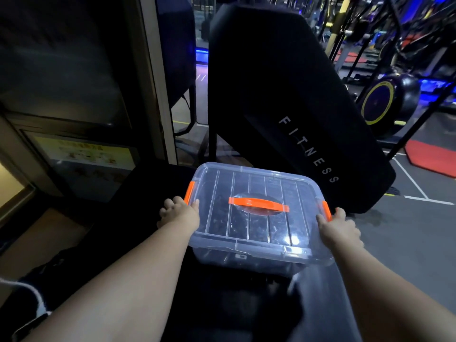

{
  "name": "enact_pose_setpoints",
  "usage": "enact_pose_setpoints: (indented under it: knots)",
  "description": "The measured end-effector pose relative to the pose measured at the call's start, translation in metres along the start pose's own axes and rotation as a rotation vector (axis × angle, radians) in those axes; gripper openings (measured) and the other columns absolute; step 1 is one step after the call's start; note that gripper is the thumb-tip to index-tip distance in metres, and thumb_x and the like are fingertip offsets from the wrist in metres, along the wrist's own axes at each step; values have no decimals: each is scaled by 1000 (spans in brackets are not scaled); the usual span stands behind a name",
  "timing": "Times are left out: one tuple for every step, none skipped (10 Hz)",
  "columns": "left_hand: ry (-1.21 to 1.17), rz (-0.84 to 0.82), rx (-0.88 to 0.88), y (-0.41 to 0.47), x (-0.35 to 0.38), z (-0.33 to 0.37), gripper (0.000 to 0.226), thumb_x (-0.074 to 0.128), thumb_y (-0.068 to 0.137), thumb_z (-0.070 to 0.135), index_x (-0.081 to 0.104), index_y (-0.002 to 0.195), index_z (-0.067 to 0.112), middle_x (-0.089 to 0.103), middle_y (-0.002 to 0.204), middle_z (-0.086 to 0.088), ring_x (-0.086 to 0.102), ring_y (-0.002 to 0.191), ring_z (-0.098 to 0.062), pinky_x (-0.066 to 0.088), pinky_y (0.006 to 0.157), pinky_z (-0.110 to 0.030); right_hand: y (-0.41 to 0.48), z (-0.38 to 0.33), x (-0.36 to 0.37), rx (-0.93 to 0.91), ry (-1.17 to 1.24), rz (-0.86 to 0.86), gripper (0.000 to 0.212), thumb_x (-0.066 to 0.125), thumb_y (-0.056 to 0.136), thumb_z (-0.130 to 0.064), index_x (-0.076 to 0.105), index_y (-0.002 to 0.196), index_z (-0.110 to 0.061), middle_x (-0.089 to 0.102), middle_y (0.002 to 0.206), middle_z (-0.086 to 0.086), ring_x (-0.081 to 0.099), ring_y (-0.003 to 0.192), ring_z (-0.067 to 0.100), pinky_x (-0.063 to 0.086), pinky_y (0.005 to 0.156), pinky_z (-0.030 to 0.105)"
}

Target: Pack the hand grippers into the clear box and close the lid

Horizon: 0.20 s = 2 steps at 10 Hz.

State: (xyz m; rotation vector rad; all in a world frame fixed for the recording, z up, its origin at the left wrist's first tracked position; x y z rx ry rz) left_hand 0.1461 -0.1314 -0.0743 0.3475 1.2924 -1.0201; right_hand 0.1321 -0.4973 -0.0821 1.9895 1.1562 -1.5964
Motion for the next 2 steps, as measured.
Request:
enact_pose_setpoints:
  knots:
    - [-47,44,89,-18,-32,20,60,31,99,51,26,142,11,27,146,-12,31,131,-31,35,102,-47,-22,-29,-26,-85,12,34,63,37,93,-58,24,147,-28,38,142,15,36,129,35,30,103,50]
    - [-206,-15,158,-40,-70,45,61,31,99,49,23,143,7,27,148,-17,31,132,-35,35,102,-45,-44,-64,-57,-212,116,52,58,42,92,-56,29,145,-36,36,143,11,38,128,34,33,102,47]
Point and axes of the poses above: each hand's wrist, its own y-axis towards the middle knuckle, its own x-axis out of the palm, z = x × y, the point moved 3 cm from there along y, towards the middle knuckle
